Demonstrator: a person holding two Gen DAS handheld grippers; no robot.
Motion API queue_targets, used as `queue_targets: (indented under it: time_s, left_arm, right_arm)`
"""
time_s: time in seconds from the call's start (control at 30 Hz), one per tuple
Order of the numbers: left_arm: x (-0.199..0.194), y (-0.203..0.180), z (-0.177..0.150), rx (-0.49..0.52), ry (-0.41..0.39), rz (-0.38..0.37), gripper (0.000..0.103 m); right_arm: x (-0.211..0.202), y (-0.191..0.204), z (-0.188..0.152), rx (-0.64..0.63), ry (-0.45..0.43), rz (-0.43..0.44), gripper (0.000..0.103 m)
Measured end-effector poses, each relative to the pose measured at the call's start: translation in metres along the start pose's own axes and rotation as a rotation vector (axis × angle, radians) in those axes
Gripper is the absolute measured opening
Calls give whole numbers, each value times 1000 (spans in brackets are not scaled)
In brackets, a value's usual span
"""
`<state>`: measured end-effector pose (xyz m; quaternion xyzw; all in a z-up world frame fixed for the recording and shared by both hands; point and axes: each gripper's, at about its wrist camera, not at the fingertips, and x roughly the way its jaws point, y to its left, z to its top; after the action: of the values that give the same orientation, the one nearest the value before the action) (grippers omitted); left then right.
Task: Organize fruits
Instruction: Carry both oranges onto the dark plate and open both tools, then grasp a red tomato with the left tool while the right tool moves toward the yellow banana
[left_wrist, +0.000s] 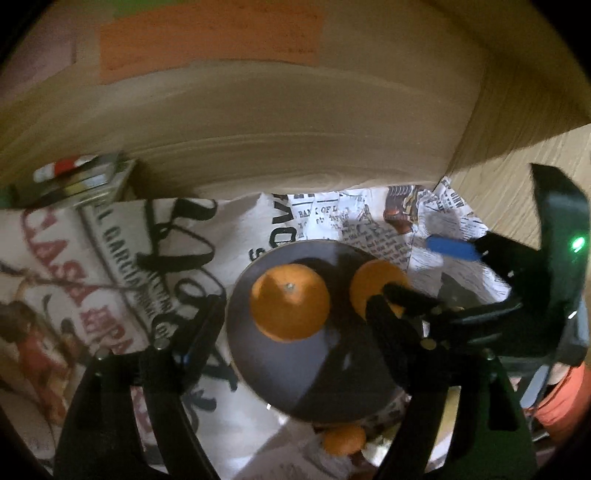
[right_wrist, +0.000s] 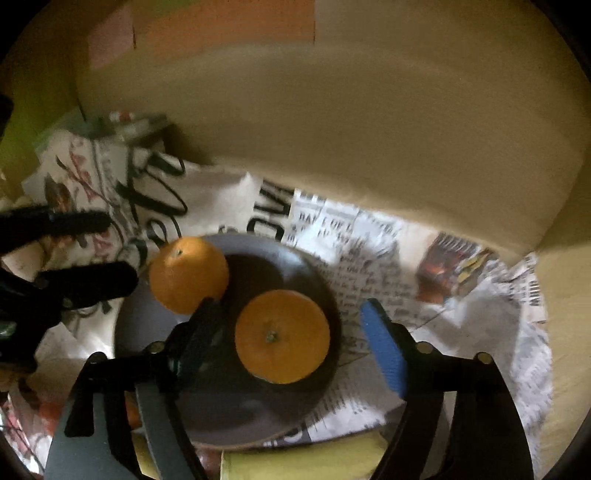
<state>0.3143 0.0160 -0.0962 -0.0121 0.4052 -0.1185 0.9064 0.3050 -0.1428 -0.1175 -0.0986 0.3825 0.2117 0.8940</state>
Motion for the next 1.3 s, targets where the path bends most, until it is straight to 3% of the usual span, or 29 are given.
queue_targets:
  time_s: [0.27,0.53,0.8,0.93,1.07,1.2,1.3]
  left_arm:
    - [-32,17,-49,-70,-12,28,85]
    - [-43,15,-100,-81,37,41,85]
    - [-55,-1,-133,-44,41,63,85]
    - [-60,-2,-147,-46,40,72,85]
    - [-64,2,-155,-51,38,89,85]
    - [-69,9,-160,-71,27,82,88]
    - [-70,12,-164,-92,30,61,89]
  right_arm:
    - [-55,6,-21,-7,-75,6,86]
    - [-77,31,-63,-25,-43,63,86]
    - [-63,70,-79,-77,8,91,88]
    - [-43,89,-76,-131,39,56,90]
    - [-28,83,-75,-112,76,10,90]
    - [-28,66,-82,-41,102,34,89]
    - [-33,59,-91,-47,114,-13,89]
